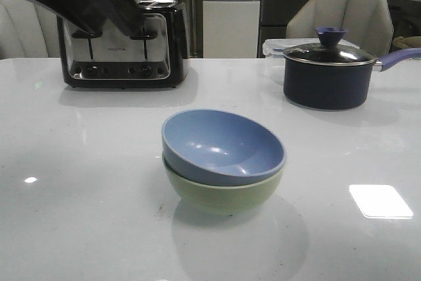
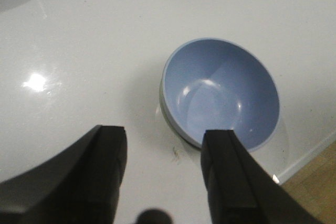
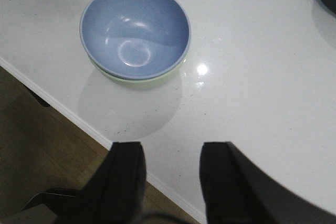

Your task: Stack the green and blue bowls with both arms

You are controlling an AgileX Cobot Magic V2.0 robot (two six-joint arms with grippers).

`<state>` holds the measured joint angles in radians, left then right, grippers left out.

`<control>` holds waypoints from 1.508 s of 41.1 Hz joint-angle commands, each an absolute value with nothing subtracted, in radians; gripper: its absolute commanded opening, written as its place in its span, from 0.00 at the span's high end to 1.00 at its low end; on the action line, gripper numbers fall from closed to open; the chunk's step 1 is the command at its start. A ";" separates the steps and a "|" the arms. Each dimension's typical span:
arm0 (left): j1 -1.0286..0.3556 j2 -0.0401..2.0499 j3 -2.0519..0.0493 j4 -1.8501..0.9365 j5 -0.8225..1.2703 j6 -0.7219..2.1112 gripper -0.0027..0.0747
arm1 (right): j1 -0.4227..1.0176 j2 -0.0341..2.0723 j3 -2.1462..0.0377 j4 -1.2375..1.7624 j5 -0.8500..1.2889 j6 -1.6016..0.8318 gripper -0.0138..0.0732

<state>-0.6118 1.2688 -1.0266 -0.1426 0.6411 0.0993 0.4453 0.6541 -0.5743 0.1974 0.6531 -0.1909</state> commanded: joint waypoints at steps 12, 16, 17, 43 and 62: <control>-0.618 0.834 -0.842 -0.064 0.719 0.102 0.44 | 0.445 0.652 -0.601 0.202 0.587 -0.200 0.40; -0.618 0.737 -0.792 -0.053 0.737 0.102 0.44 | 0.445 0.652 -0.601 0.202 0.587 -0.200 0.40; -0.618 0.719 -0.779 -0.053 0.741 0.102 0.44 | 0.445 0.652 -0.601 0.202 0.586 -0.200 0.40; -0.616 0.578 -0.669 0.056 0.753 -0.012 0.62 | 0.445 0.652 -0.601 0.154 0.669 -0.200 0.64; -0.616 0.578 -0.669 0.052 0.748 -0.012 0.85 | 0.445 0.652 -0.601 0.154 0.673 -0.200 0.81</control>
<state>-0.6118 0.5768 -0.6429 0.0537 0.8188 0.0000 0.4453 0.6541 -0.5743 0.1523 0.7296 -0.1909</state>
